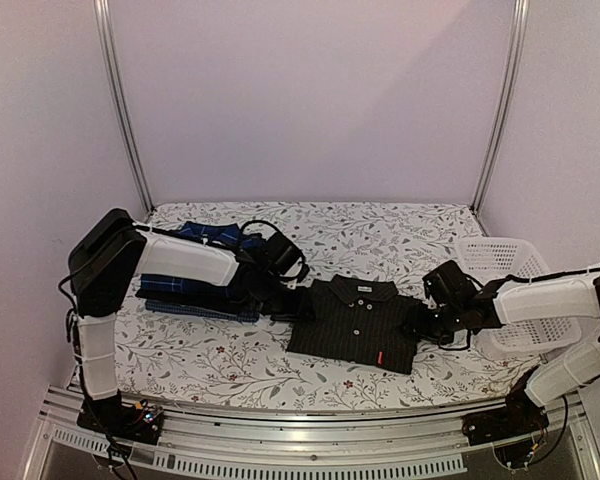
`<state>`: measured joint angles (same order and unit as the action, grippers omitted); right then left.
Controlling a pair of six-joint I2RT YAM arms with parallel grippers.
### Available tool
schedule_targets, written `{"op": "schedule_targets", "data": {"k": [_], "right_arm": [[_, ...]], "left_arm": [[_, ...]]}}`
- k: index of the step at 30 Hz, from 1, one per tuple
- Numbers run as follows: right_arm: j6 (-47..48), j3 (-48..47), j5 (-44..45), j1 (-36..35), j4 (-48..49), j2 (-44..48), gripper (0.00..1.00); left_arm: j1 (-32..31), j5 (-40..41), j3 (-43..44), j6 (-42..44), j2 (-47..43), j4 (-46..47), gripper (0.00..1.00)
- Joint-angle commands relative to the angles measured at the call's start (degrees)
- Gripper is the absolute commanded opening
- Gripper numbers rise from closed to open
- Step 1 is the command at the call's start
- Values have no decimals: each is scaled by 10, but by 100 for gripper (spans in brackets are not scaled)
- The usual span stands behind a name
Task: Fold and stack the long sleeve shirts
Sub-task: Pick up the square-folded shirt from the center of the board.
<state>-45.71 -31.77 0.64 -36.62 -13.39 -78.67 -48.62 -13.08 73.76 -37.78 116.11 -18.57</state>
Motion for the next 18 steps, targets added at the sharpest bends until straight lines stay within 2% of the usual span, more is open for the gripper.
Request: {"op": "schedule_targets", "data": {"k": [1, 6, 11, 13, 18], "right_arm": [[-7, 4, 2, -13, 6, -46, 51], [-16, 4, 0, -18, 13, -49, 35], [-17, -2, 0, -18, 10, -34, 7], [-15, -8, 0, -18, 7, -29, 1], [-10, -19, 1, -19, -4, -8, 0]], "left_arm": [[-15, -11, 4, -20, 29, 22, 41], [-23, -30, 9, -38, 42, 37, 23], [-31, -34, 29, -45, 44, 40, 3], [-33, -34, 39, -47, 43, 38, 0], [-36, -23, 58, -45, 27, 31, 0]]}}
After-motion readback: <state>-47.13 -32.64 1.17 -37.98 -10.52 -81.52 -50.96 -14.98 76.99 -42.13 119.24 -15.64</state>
